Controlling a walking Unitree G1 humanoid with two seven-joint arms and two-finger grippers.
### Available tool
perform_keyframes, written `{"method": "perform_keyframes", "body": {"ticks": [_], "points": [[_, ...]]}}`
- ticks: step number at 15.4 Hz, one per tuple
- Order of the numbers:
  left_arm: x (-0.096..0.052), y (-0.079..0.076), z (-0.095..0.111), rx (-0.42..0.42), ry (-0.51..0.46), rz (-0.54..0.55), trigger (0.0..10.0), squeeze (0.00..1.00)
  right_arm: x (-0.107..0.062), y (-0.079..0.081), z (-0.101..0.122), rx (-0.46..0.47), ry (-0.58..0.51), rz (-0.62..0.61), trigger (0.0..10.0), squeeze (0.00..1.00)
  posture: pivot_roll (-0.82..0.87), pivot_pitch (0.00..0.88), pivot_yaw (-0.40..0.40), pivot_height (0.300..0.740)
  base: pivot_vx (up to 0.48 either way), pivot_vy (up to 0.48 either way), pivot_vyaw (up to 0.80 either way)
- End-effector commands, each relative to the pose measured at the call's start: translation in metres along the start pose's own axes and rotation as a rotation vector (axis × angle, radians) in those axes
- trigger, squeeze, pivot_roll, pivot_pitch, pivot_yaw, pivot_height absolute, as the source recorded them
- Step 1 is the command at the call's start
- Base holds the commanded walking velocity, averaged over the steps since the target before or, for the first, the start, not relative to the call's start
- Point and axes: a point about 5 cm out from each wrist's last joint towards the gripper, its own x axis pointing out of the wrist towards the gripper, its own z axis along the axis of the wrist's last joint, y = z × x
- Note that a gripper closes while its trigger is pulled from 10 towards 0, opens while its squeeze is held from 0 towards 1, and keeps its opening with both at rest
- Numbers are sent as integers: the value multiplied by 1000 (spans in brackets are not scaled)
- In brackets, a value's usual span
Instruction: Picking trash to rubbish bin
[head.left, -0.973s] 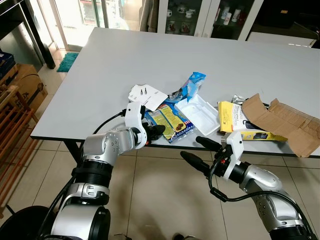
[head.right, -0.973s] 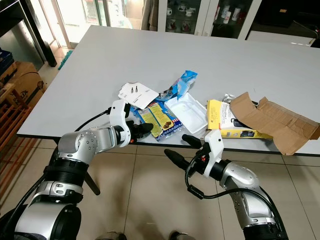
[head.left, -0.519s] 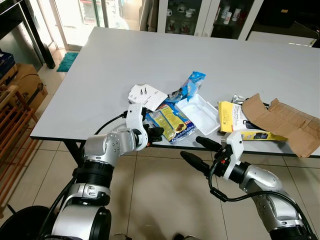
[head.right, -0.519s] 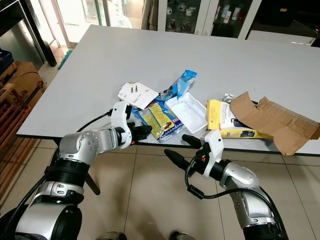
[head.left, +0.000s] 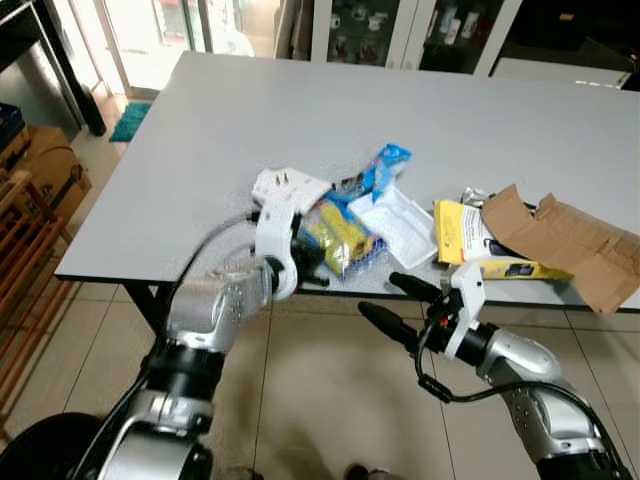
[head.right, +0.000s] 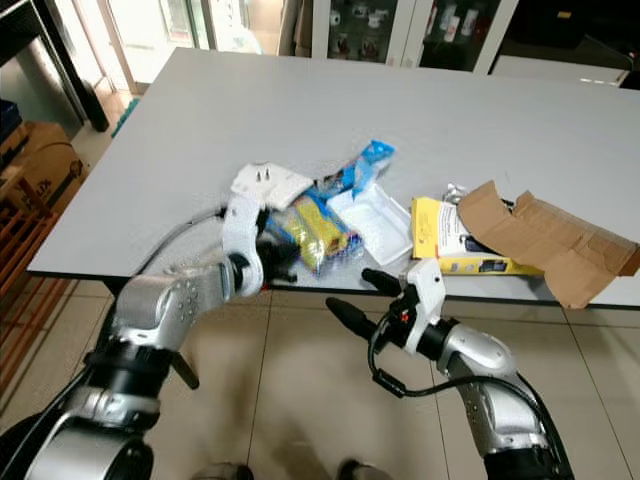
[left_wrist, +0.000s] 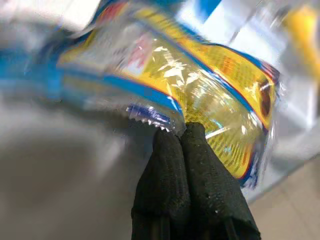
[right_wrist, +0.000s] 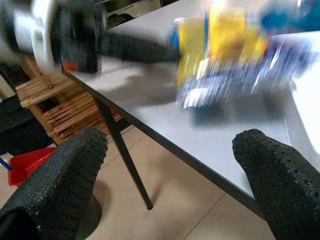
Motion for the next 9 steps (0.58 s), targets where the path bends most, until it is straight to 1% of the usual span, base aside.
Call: {"method": "perform_keyframes", "body": {"ticks": [1, 2, 3, 4, 5, 6, 8, 9], "points": [[-8, -10, 23, 130, -148, -20, 10000, 0, 0, 0, 3, -5, -5, 4, 10000, 0, -39, 80, -54, 740, 0, 0, 0], [-10, -11, 29, 164, -187, -16, 10000, 0, 1, 0, 3, -5, -6, 5, 10000, 0, -38, 79, -55, 740, 0, 0, 0], [-16, -14, 41, 203, -276, -8, 10000, 0, 2, 0, 4, -6, -8, 6, 10000, 0, -35, 78, -58, 740, 0, 0, 0], [-18, -15, 46, 210, -310, -6, 10000, 0, 2, 0, 4, -7, -10, 7, 10000, 0, -35, 78, -58, 740, 0, 0, 0], [-21, -18, 52, 237, -360, -5, 10000, 0, 3, 0, 5, -9, -11, 9, 10000, 0, -33, 76, -60, 740, 0, 0, 0], [-22, -22, 53, 256, -385, -16, 10000, 0, 3, -1, 6, -11, -11, 11, 10000, 0, -33, 76, -60, 740, 0, 0, 0], [-23, -27, 52, 255, -421, -27, 10000, 0, 4, -1, 6, -13, -13, 11, 10000, 0, -36, 74, -60, 740, 0, 0, 0], [-23, -28, 53, 261, -443, -15, 10000, 0, 4, -1, 7, -16, -15, 8, 10000, 0, -36, 74, -60, 740, 0, 0, 0]]}}
